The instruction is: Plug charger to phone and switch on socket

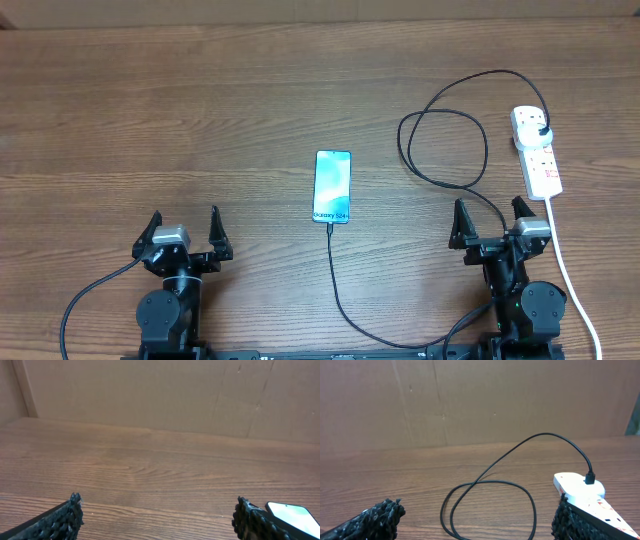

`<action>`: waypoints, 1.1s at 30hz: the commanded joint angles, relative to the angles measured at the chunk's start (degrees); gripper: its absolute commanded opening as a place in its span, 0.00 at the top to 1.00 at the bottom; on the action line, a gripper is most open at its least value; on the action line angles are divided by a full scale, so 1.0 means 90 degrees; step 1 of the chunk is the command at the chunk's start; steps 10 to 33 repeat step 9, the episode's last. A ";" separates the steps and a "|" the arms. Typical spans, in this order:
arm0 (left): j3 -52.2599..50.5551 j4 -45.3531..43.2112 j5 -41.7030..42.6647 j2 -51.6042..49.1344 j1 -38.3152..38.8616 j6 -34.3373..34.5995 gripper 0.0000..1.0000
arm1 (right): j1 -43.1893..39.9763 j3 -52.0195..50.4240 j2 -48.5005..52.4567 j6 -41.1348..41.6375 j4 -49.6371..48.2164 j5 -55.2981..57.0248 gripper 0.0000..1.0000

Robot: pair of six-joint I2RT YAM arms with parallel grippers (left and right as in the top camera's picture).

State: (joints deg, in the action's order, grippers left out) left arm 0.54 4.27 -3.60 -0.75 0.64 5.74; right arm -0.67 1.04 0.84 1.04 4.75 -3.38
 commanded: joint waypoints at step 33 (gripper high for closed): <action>-0.0019 -0.0002 0.0051 0.0056 -0.0039 -0.0117 0.00 | 0.0032 -0.0066 -0.0073 -0.0051 -0.0015 0.0085 0.00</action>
